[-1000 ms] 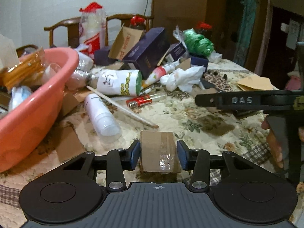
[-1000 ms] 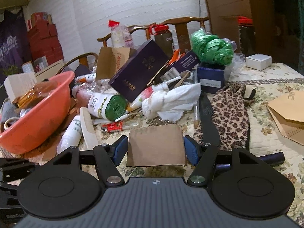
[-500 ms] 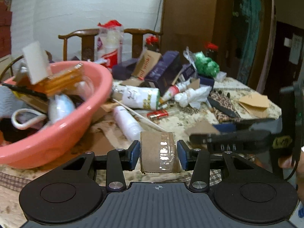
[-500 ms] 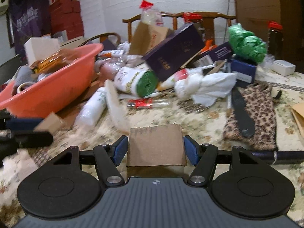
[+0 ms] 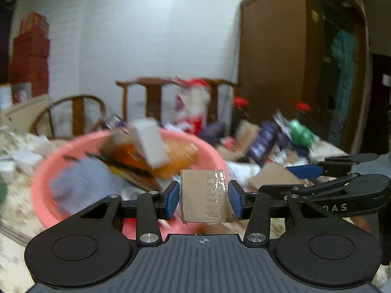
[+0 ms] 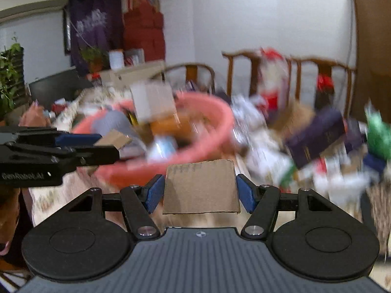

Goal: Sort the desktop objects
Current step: 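Carry both cardboard pieces over the pink basin and open both grippers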

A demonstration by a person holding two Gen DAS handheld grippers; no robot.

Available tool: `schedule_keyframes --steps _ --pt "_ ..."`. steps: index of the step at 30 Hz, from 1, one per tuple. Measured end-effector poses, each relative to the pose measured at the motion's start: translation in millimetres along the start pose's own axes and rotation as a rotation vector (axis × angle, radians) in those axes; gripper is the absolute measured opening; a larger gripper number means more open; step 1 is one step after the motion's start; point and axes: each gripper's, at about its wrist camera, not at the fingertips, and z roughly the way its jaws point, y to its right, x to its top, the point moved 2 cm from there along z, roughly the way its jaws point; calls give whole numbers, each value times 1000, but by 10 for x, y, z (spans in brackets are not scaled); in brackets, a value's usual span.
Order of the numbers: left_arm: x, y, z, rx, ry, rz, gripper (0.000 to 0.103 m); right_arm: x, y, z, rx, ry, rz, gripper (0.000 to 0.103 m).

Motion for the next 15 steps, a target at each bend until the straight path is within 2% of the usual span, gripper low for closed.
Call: schedule_keyframes --steps 4,8,11,15 --pt "296 -336 -21 69 49 -31 47 434 -254 126 28 56 -25 69" --pt "527 -677 70 114 58 -74 49 761 -485 302 36 96 -55 69" --pt "600 -904 266 158 23 -93 49 914 -558 533 23 83 -47 69" --pt "585 -1192 622 168 -53 -155 49 1003 -507 1009 -26 19 -1 69"
